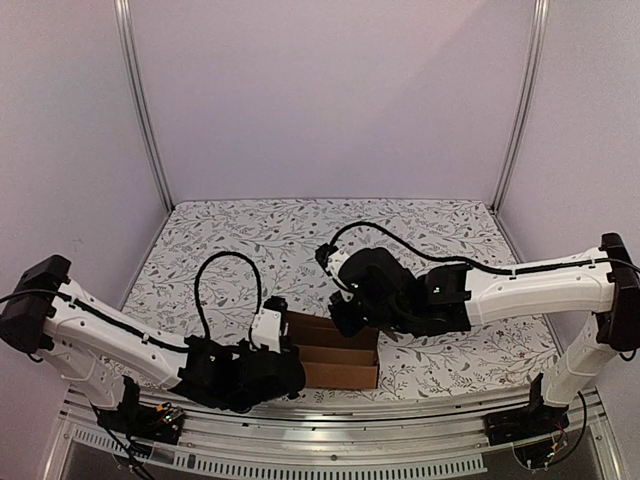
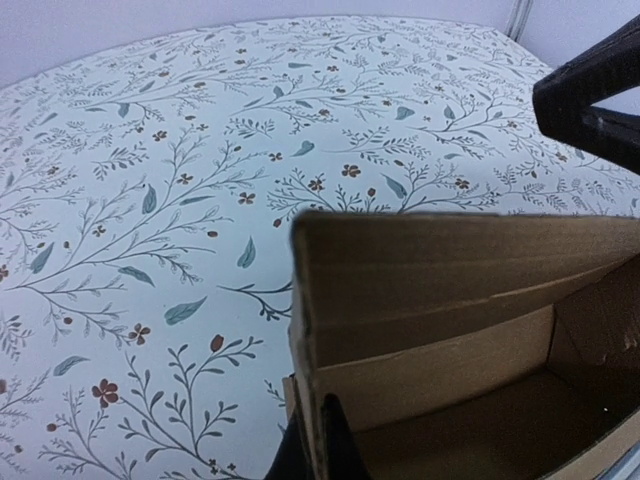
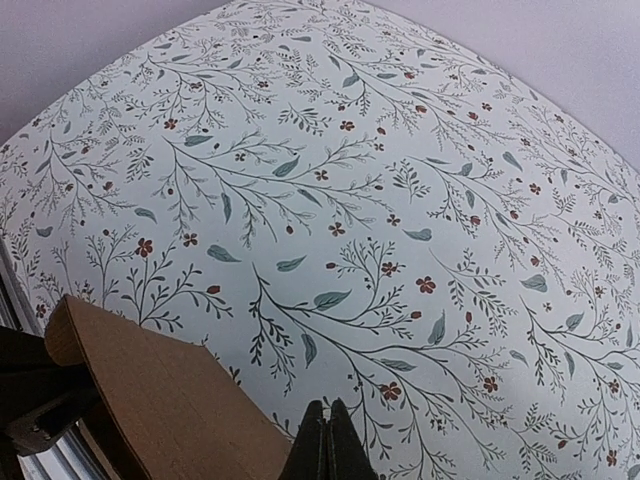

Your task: Fold the paper box

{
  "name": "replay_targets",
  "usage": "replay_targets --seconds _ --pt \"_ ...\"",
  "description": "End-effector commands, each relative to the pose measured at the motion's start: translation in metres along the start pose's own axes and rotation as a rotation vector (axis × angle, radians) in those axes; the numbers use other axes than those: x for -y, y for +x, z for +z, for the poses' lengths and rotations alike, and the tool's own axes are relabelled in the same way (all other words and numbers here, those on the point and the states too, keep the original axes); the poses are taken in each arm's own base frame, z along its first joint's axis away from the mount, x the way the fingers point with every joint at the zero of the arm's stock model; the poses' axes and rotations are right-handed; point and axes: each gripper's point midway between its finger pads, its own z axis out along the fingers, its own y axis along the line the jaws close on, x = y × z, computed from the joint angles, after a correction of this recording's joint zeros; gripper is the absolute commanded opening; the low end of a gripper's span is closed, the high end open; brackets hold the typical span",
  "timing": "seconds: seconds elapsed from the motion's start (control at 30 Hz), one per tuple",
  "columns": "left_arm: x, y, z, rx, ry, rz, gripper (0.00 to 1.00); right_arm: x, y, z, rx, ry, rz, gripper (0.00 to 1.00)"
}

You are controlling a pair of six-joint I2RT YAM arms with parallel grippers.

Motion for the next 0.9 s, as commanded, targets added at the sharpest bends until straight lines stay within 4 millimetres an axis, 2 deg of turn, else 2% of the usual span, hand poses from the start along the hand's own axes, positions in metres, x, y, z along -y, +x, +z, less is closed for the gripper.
replay_targets --seconds 0.0,0.17,0.4,0.67,0.83,0.87 --pt "-0.009 0.025 -0.005 -0.003 -0.032 0.098 0.00 -0.012 0.037 0.009 -0.087 -0.003 -0.009 0.00" --pt "-0.004 0.031 -0.013 0.018 -0.022 0.137 0.00 -0.018 0.053 0.008 -0.107 0.010 0.003 0.00" --pt "0.003 0.028 -0.031 0.050 0.015 0.157 0.00 -0.030 0.069 0.005 -0.122 0.002 0.021 0.00" --pt "0.015 0.031 -0.041 0.074 0.041 0.208 0.00 -0.037 0.093 0.001 -0.148 -0.006 0.063 0.00" --pt "0.012 0.029 -0.046 0.084 0.029 0.215 0.00 -0.040 0.106 0.002 -0.162 -0.001 0.092 0.00" --pt "0.009 0.029 -0.047 0.081 0.026 0.217 0.03 -0.041 0.108 0.002 -0.162 -0.002 0.098 0.00"
